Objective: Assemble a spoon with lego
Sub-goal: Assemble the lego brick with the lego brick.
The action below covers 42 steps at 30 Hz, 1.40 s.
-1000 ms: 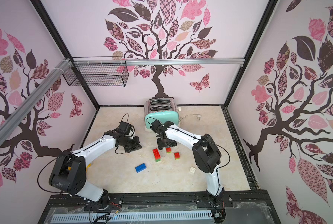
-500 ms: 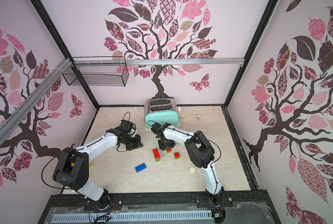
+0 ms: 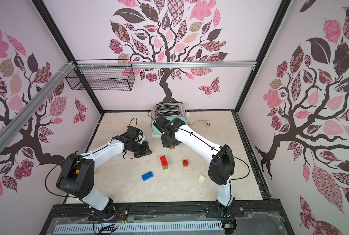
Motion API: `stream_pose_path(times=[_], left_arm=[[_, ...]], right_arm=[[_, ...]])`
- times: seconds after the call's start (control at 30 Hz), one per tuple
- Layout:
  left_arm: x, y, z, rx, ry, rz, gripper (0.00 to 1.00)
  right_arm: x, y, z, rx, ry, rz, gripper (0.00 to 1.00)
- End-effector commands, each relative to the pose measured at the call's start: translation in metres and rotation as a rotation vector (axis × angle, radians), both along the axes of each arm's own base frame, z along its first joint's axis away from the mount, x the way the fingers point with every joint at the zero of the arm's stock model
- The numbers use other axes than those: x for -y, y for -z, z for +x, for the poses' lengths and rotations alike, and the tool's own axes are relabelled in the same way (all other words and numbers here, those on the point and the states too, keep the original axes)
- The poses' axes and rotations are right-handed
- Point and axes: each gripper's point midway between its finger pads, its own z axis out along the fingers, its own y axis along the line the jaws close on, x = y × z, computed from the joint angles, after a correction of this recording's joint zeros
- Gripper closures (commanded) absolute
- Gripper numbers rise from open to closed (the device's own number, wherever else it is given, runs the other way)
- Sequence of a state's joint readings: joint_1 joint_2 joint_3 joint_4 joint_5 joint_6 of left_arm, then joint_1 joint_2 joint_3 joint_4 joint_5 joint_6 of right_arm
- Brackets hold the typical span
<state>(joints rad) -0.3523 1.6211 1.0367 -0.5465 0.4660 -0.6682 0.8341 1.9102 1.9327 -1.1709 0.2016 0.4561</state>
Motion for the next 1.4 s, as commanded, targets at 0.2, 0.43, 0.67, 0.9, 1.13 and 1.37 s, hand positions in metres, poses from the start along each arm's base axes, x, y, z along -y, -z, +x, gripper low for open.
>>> stream_pose_path(times=[0.2,0.43,0.67,0.9,1.13,1.37], left_arm=[[0.005,0.001,-0.001,-0.007,0.004,-0.045,1.00],[0.003,0.002,-0.001,-0.016,-0.003,-0.047,1.00],[0.003,0.004,-0.001,-0.019,-0.001,-0.045,1.00],[0.002,0.006,-0.002,-0.023,0.000,-0.040,1.00],[0.002,0.006,-0.001,-0.022,0.002,-0.038,1.00],[0.001,0.007,-0.002,-0.023,0.002,-0.036,1.00]], right_arm=[[-0.026,0.013,-0.042,-0.128,-0.079,-0.089,0.74],[-0.035,0.029,-0.048,-0.146,-0.107,-0.082,0.74],[-0.037,0.040,-0.053,-0.162,-0.134,-0.078,0.75],[-0.036,0.050,-0.054,-0.174,-0.146,-0.091,0.75],[-0.037,0.049,-0.055,-0.175,-0.154,-0.089,0.75],[-0.037,0.058,-0.056,-0.194,-0.161,-0.104,0.75]])
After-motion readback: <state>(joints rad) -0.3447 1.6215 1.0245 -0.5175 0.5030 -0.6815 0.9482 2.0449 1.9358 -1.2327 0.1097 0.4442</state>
